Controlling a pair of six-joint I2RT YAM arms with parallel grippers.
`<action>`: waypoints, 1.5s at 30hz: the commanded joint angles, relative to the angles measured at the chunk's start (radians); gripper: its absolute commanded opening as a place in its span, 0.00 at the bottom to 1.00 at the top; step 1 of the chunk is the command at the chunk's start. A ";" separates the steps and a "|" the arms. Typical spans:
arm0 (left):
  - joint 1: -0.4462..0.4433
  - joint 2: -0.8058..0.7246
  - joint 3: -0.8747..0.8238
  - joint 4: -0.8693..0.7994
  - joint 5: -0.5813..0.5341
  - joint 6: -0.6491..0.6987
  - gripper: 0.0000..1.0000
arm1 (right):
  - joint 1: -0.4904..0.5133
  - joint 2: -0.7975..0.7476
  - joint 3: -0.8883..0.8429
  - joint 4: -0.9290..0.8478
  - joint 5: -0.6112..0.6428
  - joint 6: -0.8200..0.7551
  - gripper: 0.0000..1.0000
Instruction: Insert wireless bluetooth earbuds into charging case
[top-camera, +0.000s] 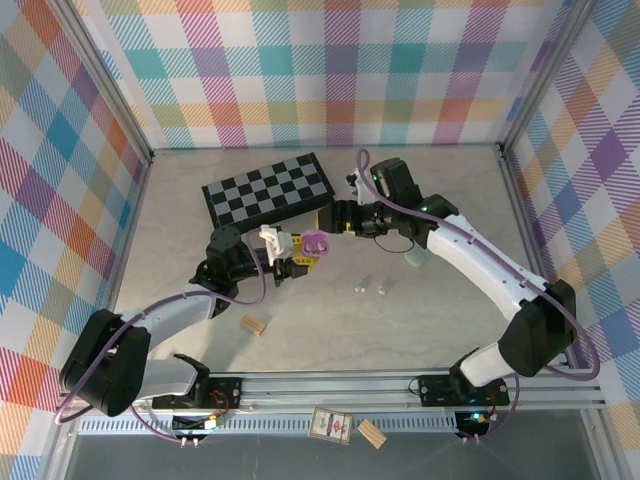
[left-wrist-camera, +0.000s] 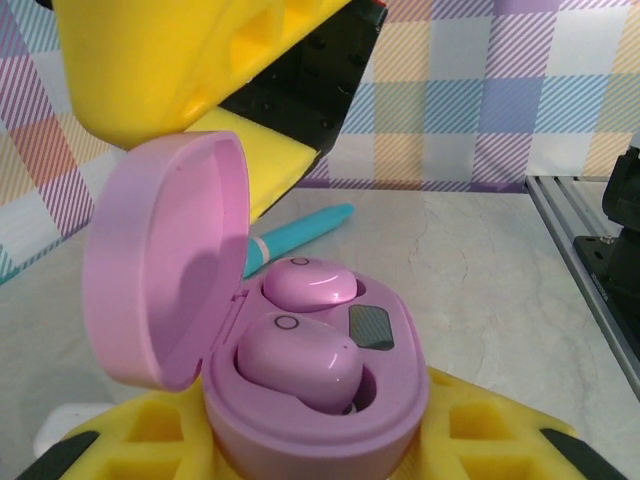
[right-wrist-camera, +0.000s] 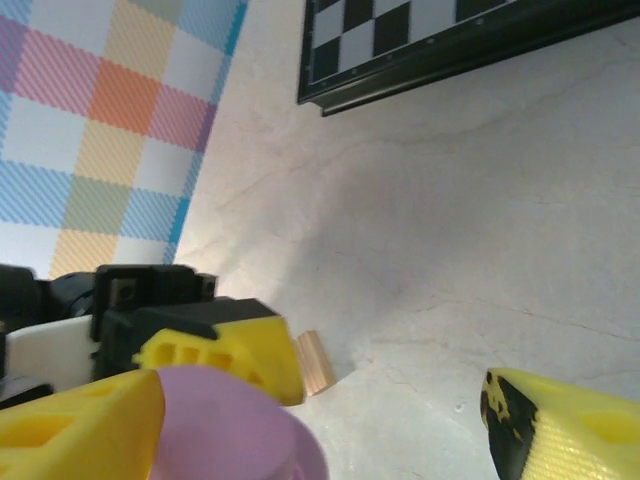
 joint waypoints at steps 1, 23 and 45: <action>-0.013 -0.038 -0.006 0.022 0.003 0.030 0.30 | -0.001 -0.013 0.001 -0.017 -0.003 0.006 0.83; -0.042 -0.015 0.008 0.184 -0.146 -0.063 0.30 | -0.039 -0.020 -0.358 0.831 -0.495 0.625 0.68; -0.053 -0.142 -0.025 -0.094 -0.201 0.025 0.85 | -0.082 -0.028 -0.351 0.572 -0.255 0.320 0.27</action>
